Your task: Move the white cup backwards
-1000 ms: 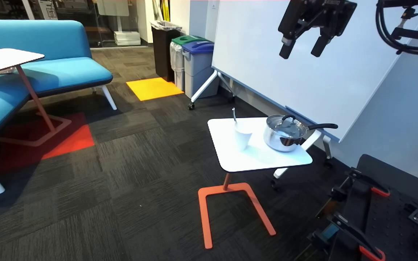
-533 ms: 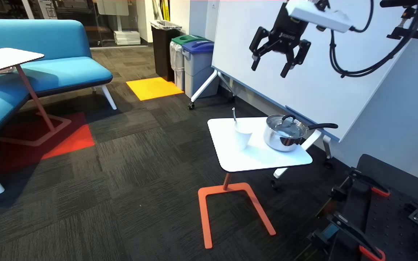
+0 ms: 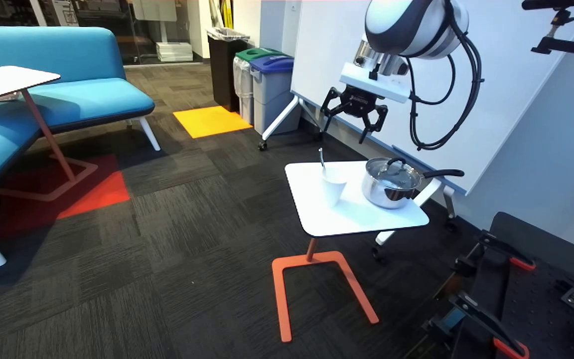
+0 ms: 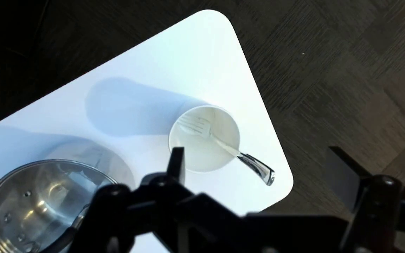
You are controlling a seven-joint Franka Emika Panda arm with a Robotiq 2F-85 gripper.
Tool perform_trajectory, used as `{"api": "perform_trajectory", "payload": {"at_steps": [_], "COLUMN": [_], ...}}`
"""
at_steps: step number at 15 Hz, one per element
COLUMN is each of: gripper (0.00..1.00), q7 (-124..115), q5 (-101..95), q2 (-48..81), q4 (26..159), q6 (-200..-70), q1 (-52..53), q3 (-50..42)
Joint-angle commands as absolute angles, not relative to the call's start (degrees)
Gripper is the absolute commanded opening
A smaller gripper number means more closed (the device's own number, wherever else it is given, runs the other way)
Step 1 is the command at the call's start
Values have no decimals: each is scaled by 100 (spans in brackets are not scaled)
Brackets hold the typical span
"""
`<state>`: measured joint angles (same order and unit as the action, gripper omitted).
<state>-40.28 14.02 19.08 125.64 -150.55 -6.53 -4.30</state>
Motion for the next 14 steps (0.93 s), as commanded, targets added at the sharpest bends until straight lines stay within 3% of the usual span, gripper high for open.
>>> {"api": "perform_trajectory", "payload": {"at_steps": [1, 14], "gripper": [100, 100], "q7": [-4019, -4564], "q5": [1480, 2802], "q2": [1924, 3643], "q4": [12522, 11953], "q6": [-15028, -15137], "q1": [-507, -875], "q3": [-568, -715]}}
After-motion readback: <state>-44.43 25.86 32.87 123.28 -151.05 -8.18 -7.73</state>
